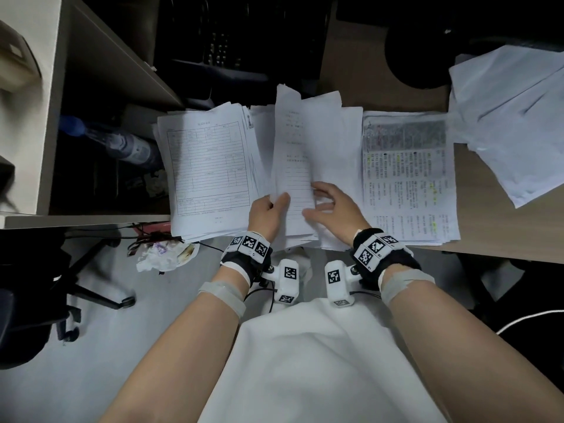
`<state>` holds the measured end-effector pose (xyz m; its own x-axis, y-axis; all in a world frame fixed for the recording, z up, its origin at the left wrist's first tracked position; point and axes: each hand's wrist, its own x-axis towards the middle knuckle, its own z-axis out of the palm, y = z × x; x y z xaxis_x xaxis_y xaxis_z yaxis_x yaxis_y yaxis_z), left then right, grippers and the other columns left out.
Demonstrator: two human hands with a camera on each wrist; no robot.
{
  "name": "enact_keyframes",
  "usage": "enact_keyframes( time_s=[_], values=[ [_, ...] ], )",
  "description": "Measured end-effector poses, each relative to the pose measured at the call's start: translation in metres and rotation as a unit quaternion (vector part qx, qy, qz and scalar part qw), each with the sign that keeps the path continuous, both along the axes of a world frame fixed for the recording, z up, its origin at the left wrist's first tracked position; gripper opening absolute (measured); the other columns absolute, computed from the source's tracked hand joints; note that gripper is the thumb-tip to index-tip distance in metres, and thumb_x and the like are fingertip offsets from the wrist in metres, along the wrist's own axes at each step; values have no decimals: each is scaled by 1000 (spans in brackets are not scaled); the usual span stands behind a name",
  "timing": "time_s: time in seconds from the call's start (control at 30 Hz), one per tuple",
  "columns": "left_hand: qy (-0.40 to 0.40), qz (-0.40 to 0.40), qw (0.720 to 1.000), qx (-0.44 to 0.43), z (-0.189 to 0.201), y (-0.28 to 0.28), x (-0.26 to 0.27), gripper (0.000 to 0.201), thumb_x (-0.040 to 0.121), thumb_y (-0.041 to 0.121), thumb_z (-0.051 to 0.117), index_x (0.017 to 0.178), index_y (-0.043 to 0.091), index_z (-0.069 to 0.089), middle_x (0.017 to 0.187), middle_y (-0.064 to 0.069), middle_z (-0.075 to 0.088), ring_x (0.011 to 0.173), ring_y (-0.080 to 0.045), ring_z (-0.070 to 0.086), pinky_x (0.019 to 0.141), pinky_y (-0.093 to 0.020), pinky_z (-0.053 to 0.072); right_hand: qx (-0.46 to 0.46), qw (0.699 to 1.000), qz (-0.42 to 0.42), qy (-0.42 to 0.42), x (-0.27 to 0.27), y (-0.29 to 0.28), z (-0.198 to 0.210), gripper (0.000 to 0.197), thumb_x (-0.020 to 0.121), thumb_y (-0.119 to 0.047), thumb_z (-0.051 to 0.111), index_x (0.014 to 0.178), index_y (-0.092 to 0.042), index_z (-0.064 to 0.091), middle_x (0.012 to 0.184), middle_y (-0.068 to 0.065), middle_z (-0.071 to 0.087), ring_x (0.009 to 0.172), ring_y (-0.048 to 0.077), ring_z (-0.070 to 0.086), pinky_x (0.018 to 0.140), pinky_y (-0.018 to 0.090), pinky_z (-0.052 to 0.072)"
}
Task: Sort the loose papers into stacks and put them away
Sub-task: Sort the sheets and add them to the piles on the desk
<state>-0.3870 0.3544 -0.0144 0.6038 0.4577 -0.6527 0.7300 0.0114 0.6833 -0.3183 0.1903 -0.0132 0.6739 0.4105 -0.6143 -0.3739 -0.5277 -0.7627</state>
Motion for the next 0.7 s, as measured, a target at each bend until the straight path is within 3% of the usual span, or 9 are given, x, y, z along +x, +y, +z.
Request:
enact_keyframes(
  time_s=[0.13, 0.3, 0.37, 0.43, 0.5, 0.53, 0.57, 0.63, 0.7],
  values=[
    [-17, 15, 997, -70, 5, 2, 2, 40, 83, 47, 66, 88, 8, 73, 88, -9, 75, 84, -29, 71, 85, -52, 55, 40, 996, 76, 28, -5, 3, -2, 113, 67, -28, 91, 155, -38, 20, 147, -17, 41, 127, 7, 52, 107, 30, 45],
    [0, 56, 995, -87, 11, -2, 9, 54, 82, 46, 65, 100, -4, 68, 89, -23, 71, 84, -40, 69, 87, -50, 56, 15, 988, 155, 22, -8, -5, -1, 131, 63, -29, 89, 149, -57, -5, 163, -15, 19, 144, 11, 34, 112, 40, 43],
    [17, 68, 994, -87, 18, -3, 12, 51, 85, 42, 66, 104, -5, 66, 78, -15, 70, 77, -34, 68, 83, -44, 56, 9, 988, 154, 21, -8, -6, 0, 128, 66, -27, 88, 146, -61, -6, 163, -11, 23, 143, 14, 36, 111, 41, 44],
    [27, 71, 993, -90, 27, -2, 16, 42, 92, 33, 62, 105, -7, 65, 59, -4, 65, 60, -25, 62, 65, -30, 50, 10, 989, 143, 21, -7, -7, 2, 125, 70, -21, 88, 149, -59, -2, 160, -7, 30, 140, 14, 41, 110, 39, 45],
    [26, 76, 992, -98, 29, -4, 18, 51, 98, 29, 55, 116, -20, 52, 88, -19, 72, 79, -36, 68, 57, -34, 53, 10, 992, 124, 18, -5, -7, 4, 120, 73, -16, 87, 153, -52, 5, 157, -6, 36, 135, 12, 47, 109, 37, 46],
    [29, 78, 992, -100, 32, -5, 19, 54, 99, 32, 52, 118, -19, 52, 104, -22, 68, 93, -37, 66, 66, -43, 54, 8, 993, 117, 14, -5, -8, 5, 118, 73, -15, 86, 154, -49, 8, 156, -6, 39, 132, 10, 49, 109, 36, 46],
    [38, 78, 991, -105, 36, -6, 22, 54, 101, 37, 49, 113, -14, 59, 105, -23, 70, 93, -36, 67, 70, -47, 52, 5, 994, 112, 10, -4, -8, 6, 116, 74, -16, 86, 155, -48, 10, 155, -6, 41, 129, 10, 51, 108, 35, 47],
    [47, 87, 987, -127, 32, -4, 24, 42, 103, 48, 40, 97, 12, 62, 85, -1, 68, 76, -14, 63, 67, -31, 47, -7, 994, 113, -2, -4, -7, 8, 113, 74, -20, 86, 155, -46, 11, 154, -6, 43, 127, 10, 53, 107, 36, 47],
    [62, 79, 985, -141, 28, -2, 26, 41, 100, 56, 40, 102, 17, 55, 82, 6, 61, 75, -8, 58, 71, -26, 44, -23, 992, 121, -20, -6, -5, 10, 113, 74, -25, 85, 156, -45, 9, 150, -7, 46, 126, 12, 54, 106, 35, 48]
  ],
)
